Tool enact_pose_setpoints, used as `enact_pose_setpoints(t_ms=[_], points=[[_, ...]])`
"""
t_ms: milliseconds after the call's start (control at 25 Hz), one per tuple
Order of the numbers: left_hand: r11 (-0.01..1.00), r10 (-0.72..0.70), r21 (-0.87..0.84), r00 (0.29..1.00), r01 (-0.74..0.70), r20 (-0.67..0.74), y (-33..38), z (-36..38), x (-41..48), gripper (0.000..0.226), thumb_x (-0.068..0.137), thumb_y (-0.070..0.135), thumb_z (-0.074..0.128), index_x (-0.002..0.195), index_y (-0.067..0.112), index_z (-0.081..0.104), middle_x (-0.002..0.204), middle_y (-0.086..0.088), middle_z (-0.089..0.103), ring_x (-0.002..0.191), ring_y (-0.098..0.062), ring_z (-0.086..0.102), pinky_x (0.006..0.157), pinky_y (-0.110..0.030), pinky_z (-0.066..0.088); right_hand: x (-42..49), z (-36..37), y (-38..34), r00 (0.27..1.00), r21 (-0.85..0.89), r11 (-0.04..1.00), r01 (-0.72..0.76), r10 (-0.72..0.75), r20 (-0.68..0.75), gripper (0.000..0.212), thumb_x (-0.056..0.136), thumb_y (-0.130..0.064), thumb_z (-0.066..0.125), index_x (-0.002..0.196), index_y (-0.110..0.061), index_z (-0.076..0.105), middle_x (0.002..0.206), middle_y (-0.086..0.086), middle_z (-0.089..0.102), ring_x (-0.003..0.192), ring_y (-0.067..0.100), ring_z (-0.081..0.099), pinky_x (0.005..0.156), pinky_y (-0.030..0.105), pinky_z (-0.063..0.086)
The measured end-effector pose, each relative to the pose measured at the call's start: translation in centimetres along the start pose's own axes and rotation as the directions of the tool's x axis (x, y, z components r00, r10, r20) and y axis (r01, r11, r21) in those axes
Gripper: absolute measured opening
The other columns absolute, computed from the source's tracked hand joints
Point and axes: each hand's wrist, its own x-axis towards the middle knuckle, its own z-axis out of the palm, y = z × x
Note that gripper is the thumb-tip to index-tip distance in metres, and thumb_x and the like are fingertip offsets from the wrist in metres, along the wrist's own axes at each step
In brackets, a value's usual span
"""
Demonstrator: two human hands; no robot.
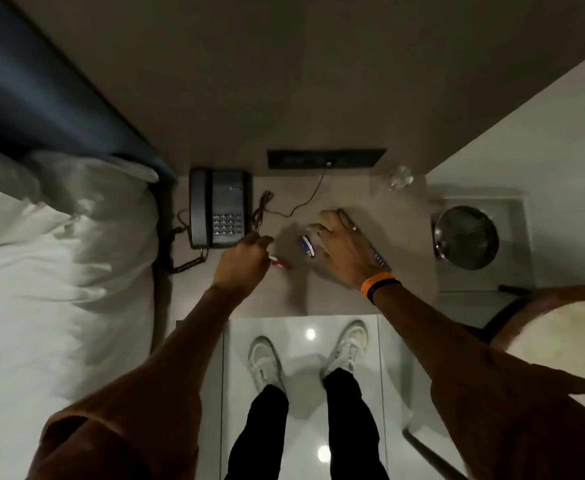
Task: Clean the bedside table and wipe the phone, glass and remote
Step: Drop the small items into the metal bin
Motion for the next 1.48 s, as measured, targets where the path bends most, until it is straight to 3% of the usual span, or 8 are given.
enact_pose_setpoints(t_ms=[160,280,480,680,920,1120,1280,1480], points=[[0.996,-0.041,0.082,0.979,0.025,0.198,-1.6,8.7,5.3,0.054,0.095,0.009,0.059,0.147,0.017,0.044,0.144,-0.016,0.039,0.124,-0.037,0.052,0.095,-0.046,0.052,2.5,10.9,1.6,0.976,0.061,0.997,-0.053,0.038,0.216,0.044,0.092,-0.020,0.062,0.135,-0.018,0.061,0.157,0.012,0.037,0.139,0.036,0.040,0.107,0.049,0.048],[0.994,-0.008,0.104,0.983,-0.011,0.184,-2.4,13.3,7.9,0.059,0.091,0.008,0.066,0.145,0.019,0.045,0.142,-0.016,0.037,0.124,-0.036,0.045,0.096,-0.047,0.054,3.3,15.7,2.4,0.991,0.058,0.997,-0.058,0.050,0.127,0.033,0.091,-0.015,0.062,0.123,-0.013,0.069,0.149,0.016,0.048,0.137,0.041,0.043,0.103,0.048,0.046],[0.988,0.056,0.137,0.989,-0.075,0.133,-1.7,16.2,8.5,0.027,0.096,0.018,0.062,0.123,0.014,0.060,0.123,-0.015,0.057,0.109,-0.034,0.057,0.083,-0.045,0.055,2.3,18.0,4.0,0.995,0.159,0.987,0.011,0.005,-0.102,0.006,0.078,-0.005,0.069,0.082,-0.004,0.074,0.105,0.019,0.068,0.097,0.041,0.064,0.074,0.043,0.058],[0.979,0.198,-0.072,0.972,-0.190,0.128,3.9,16.1,8.1,0.012,0.092,0.017,0.068,0.103,0.014,0.072,0.103,-0.011,0.069,0.089,-0.032,0.067,0.073,-0.043,0.057,-3.0,15.7,8.0,0.970,0.420,0.904,-0.078,0.167,-0.178,0.015,0.085,-0.013,0.059,0.079,-0.010,0.072,0.094,0.012,0.068,0.087,0.031,0.065,0.071,0.036,0.057],[0.895,0.422,-0.153,0.907,-0.419,-0.012,19.3,16.7,16.0,0.013,0.091,0.017,0.068,0.102,0.012,0.072,0.098,-0.013,0.069,0.080,-0.029,0.069,0.072,-0.040,0.061,-8.5,7.9,24.8,0.732,0.492,0.717,-0.494,0.648,-0.210,0.010,0.085,-0.007,0.068,0.087,-0.008,0.078,0.103,0.013,0.070,0.093,0.024,0.066,0.078,0.024,0.045],[0.820,0.572,-0.025,0.820,-0.572,0.017,32.2,20.5,23.1,0.023,0.096,0.022,0.063,0.117,0.016,0.072,0.109,-0.015,0.067,0.093,-0.031,0.067,0.079,-0.039,0.058,-10.9,8.0,37.6,0.635,0.472,0.598,-0.648,0.766,-0.099,0.012,0.090,-0.011,0.068,0.095,-0.009,0.078,0.109,0.012,0.073,0.092,0.014,0.061,0.082,0.026,0.049],[0.863,0.474,0.127,0.871,-0.489,0.130,38.5,24.3,26.8,0.025,0.099,0.026,0.058,0.121,0.024,0.069,0.114,-0.007,0.069,0.102,-0.026,0.067,0.079,-0.033,0.051,-10.6,10.2,43.6,0.654,0.357,0.590,-0.724,0.751,0.085,0.018,0.092,-0.015,0.063,0.099,-0.007,0.078,0.101,0.016,0.076,0.094,0.031,0.071,0.083,0.036,0.058],[0.956,0.273,0.096,0.961,-0.277,0.049,39.2,27.1,29.2,0.023,0.096,0.021,0.059,0.118,0.015,0.065,0.113,-0.011,0.069,0.105,-0.031,0.067,0.079,-0.039,0.053,-9.3,10.9,45.8,0.643,0.392,0.558,-0.731,0.755,0.125,0.023,0.093,-0.027,0.070,0.112,-0.014,0.074,0.121,0.013,0.069,0.114,0.032,0.065,0.095,0.042,0.054]])
